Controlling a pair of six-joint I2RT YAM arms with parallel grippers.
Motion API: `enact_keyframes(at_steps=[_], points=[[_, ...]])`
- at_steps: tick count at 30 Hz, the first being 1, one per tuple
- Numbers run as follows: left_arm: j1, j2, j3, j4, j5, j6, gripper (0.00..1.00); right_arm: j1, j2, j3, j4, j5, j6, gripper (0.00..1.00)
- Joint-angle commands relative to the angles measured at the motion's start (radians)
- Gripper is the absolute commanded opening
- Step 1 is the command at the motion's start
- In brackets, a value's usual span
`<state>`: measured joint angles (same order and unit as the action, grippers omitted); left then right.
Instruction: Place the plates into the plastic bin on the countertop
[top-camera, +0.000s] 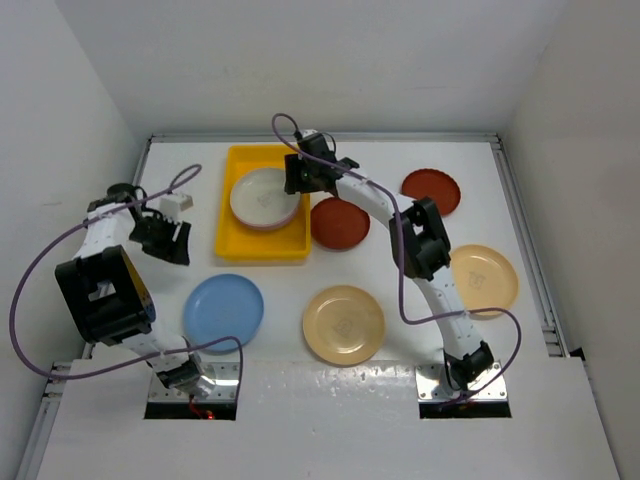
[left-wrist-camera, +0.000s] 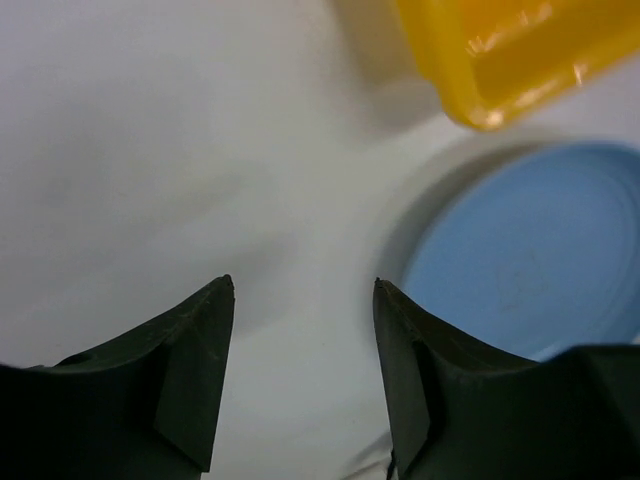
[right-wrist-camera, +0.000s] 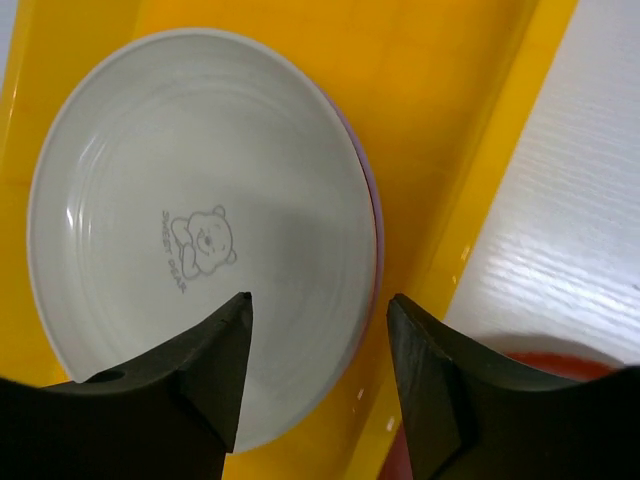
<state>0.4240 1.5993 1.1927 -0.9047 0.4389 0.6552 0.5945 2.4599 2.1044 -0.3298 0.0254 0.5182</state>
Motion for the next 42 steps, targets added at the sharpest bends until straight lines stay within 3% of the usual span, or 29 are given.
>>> enact_keyframes(at_steps=[1, 4, 7, 13, 17, 20, 21, 23, 30, 36, 42], points=[[-0.021, -0.041, -0.128, -0.092, -0.032, 0.156, 0.63, 0.002, -0.211, -0.05, 0.044, 0.027, -0.056, 0.57], [-0.031, -0.05, -0.215, -0.03, -0.057, 0.153, 0.65, -0.002, -0.329, -0.15, 0.078, 0.027, -0.072, 0.58], [-0.123, -0.05, -0.258, 0.01, -0.057, 0.126, 0.65, -0.01, -0.396, -0.247, 0.08, 0.045, -0.075, 0.6], [-0.2, -0.059, -0.412, 0.208, -0.219, 0.017, 0.59, -0.059, -0.57, -0.446, 0.0, 0.059, -0.049, 0.6], [-0.188, -0.048, -0.449, 0.283, -0.279, -0.031, 0.34, -0.079, -0.671, -0.57, 0.021, 0.102, -0.07, 0.6], [-0.188, -0.048, -0.449, 0.283, -0.241, -0.02, 0.23, -0.093, -0.733, -0.642, 0.046, 0.117, -0.075, 0.6], [-0.188, -0.064, -0.449, 0.283, -0.232, -0.011, 0.12, -0.093, -0.749, -0.658, 0.052, 0.119, -0.075, 0.6], [-0.188, -0.079, -0.449, 0.273, -0.232, 0.001, 0.0, -0.101, -0.769, -0.675, 0.046, 0.122, -0.075, 0.6], [-0.157, -0.219, -0.361, 0.044, -0.092, 0.174, 0.0, -0.134, -0.809, -0.731, 0.058, 0.102, -0.066, 0.6], [-0.272, -0.331, -0.246, -0.181, -0.022, 0.36, 0.0, -0.182, -0.776, -0.753, 0.061, 0.007, -0.011, 0.59], [-0.381, -0.23, 0.103, -0.339, 0.194, 0.333, 0.0, -0.211, -0.707, -0.666, 0.021, -0.022, 0.008, 0.57]])
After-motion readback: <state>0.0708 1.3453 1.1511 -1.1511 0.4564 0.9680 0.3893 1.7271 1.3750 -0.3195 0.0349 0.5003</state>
